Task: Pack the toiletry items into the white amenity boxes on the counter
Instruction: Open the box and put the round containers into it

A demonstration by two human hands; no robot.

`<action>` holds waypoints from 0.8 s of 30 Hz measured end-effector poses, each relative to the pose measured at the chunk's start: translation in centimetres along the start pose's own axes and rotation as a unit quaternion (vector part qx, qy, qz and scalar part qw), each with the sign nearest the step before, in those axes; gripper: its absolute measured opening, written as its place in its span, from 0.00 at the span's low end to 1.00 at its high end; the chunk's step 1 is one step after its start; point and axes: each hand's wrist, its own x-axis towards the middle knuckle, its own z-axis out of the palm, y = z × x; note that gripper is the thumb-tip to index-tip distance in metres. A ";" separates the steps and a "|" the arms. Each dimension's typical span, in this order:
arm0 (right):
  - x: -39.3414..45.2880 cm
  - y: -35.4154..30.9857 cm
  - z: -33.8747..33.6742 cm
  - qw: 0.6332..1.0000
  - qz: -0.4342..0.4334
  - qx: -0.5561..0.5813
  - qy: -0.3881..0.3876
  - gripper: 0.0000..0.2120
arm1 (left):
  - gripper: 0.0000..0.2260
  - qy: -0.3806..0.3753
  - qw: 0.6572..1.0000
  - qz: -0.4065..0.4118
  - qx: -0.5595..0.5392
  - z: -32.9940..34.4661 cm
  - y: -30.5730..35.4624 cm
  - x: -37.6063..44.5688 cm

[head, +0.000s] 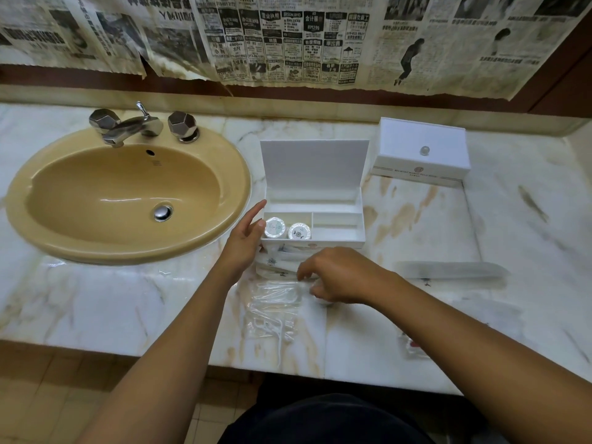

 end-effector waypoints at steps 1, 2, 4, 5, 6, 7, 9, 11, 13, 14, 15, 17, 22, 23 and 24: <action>-0.1 0.1 0.5 1.000 0.001 -0.002 -0.006 0.17 | 0.17 0.000 1.000 -0.001 0.001 0.0 0.0 0.0; -0.2 0.3 0.9 1.000 0.001 -0.005 -0.010 0.17 | 0.17 0.000 1.000 -0.002 0.001 0.0 0.0 0.0; -0.3 0.7 1.7 1.000 -0.001 -0.014 -0.011 0.17 | 0.18 0.000 1.000 -0.004 0.004 0.1 0.0 0.0; -0.3 0.8 2.1 1.000 -0.003 -0.019 -0.009 0.17 | 0.18 0.001 1.000 -0.005 0.007 0.2 0.0 -0.1; -0.2 1.0 2.5 1.000 -0.007 -0.024 -0.008 0.17 | 0.18 0.001 1.000 -0.007 0.008 0.2 0.0 -0.1; -0.2 1.1 2.8 1.000 -0.010 -0.028 -0.008 0.18 | 0.18 0.001 1.000 -0.009 0.009 0.2 0.0 -0.1; -0.3 1.2 3.2 0.999 -0.015 -0.032 -0.006 0.18 | 0.17 -0.001 1.000 -0.008 0.011 0.2 -0.1 -0.2; -0.3 1.3 3.4 0.999 -0.020 -0.036 0.000 0.17 | 0.17 -0.002 1.000 -0.010 0.016 0.1 0.0 -0.2; -0.2 1.2 3.6 0.999 -0.022 -0.040 0.001 0.17 | 0.17 -0.003 1.000 -0.013 0.020 0.1 0.1 -0.2; -0.2 1.0 3.7 0.999 -0.021 -0.038 0.001 0.17 | 0.17 -0.004 1.000 -0.012 0.022 0.1 0.0 -0.2; -0.2 0.9 3.8 0.999 -0.020 -0.033 -0.001 0.17 | 0.17 -0.004 1.000 -0.010 0.021 0.1 -0.1 -0.3; -0.3 0.8 4.0 1.000 -0.012 -0.016 -0.012 0.18 | 0.17 -0.003 1.000 -0.006 0.022 0.0 -0.3 -0.2; -0.3 0.1 2.5 0.999 -0.034 0.023 0.005 0.19 | 0.16 -0.005 1.000 0.001 0.028 -0.1 -0.7 0.2; -0.2 -0.1 1.9 0.999 -0.037 0.029 0.020 0.18 | 0.16 -0.004 1.000 0.001 0.024 -0.1 -0.7 0.3; -0.1 -0.3 1.2 0.998 -0.038 0.035 0.040 0.17 | 0.16 -0.003 1.000 0.004 0.022 -0.1 -0.7 0.3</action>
